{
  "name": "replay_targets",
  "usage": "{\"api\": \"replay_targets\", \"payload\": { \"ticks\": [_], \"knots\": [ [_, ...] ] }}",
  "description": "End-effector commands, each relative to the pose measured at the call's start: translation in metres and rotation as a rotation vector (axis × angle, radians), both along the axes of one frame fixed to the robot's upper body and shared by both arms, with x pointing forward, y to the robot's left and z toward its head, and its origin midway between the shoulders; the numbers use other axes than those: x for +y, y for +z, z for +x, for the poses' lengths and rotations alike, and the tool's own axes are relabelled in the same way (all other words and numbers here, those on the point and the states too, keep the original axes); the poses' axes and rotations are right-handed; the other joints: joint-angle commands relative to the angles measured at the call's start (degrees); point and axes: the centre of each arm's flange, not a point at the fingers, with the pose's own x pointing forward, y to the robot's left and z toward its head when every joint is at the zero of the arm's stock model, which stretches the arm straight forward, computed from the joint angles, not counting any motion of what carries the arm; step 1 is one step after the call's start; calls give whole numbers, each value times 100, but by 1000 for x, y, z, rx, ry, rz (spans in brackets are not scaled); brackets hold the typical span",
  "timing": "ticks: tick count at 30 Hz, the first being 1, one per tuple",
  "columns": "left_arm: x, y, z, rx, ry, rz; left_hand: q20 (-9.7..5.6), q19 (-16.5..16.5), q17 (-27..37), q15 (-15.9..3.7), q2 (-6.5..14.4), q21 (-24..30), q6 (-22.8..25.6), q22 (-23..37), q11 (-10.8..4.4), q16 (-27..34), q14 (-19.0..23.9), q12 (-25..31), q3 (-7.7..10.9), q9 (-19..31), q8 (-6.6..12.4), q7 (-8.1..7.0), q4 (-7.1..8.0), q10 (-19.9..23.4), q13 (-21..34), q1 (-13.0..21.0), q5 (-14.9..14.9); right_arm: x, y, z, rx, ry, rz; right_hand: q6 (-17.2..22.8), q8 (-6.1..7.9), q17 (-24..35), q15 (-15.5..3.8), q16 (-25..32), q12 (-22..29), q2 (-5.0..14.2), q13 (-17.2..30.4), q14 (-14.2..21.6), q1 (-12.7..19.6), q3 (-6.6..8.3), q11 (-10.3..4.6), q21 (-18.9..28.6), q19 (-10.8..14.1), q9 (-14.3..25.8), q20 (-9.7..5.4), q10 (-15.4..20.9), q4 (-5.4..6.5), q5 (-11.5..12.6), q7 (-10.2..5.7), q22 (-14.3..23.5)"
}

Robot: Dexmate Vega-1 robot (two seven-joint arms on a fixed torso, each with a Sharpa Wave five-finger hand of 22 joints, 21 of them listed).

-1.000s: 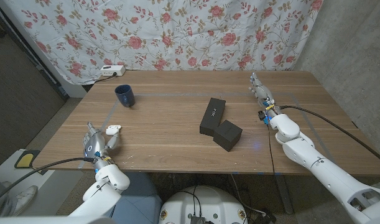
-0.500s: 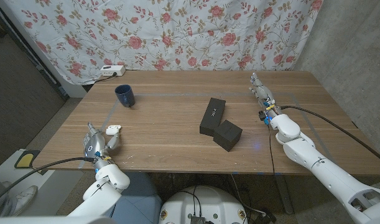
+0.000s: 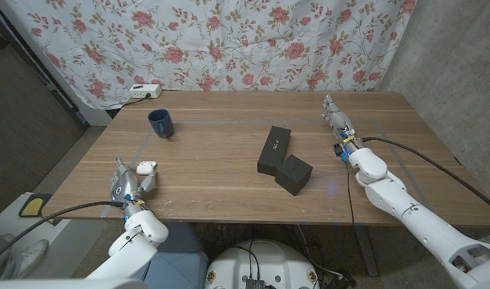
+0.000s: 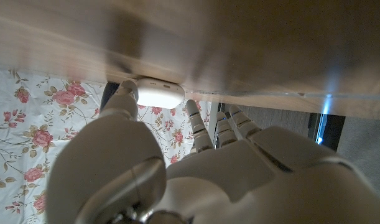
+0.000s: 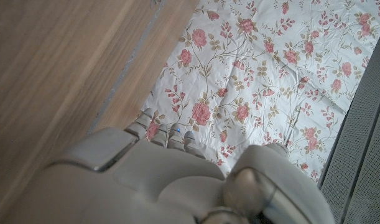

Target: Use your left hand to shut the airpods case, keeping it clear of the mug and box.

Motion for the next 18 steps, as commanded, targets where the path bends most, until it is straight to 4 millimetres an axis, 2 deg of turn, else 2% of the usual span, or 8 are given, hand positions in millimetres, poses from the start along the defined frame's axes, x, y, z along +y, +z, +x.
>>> {"api": "replay_targets", "payload": {
  "ticks": [1,7,18],
  "knots": [
    [4,-3,-2,10,3,-7,50,24,25,60,-5,21,-201,26,-6,14,-36,21,-19,27,9,42,5,-36,16,42,-13,-2,-1,1,3,-1,1,6,20,9,-42,37,24,20,0,-292,52,-1,-2,38,44,9,24,32,-11,10,-39,29],
    [3,-5,-1,0,12,-15,56,19,25,131,-4,21,-198,27,14,4,-76,24,-35,26,6,100,11,-40,30,33,-13,0,-2,2,5,4,-5,8,20,9,-43,36,21,20,0,-290,53,1,-1,35,45,9,25,34,-13,7,-44,29],
    [0,-1,2,7,-6,-4,78,27,25,94,34,25,-183,28,30,28,-47,36,-37,26,7,163,12,-14,50,51,-7,-1,-2,1,8,3,3,13,21,9,-45,34,18,21,0,-286,54,5,-6,33,48,9,24,40,-16,3,-48,30]
  ]
}}
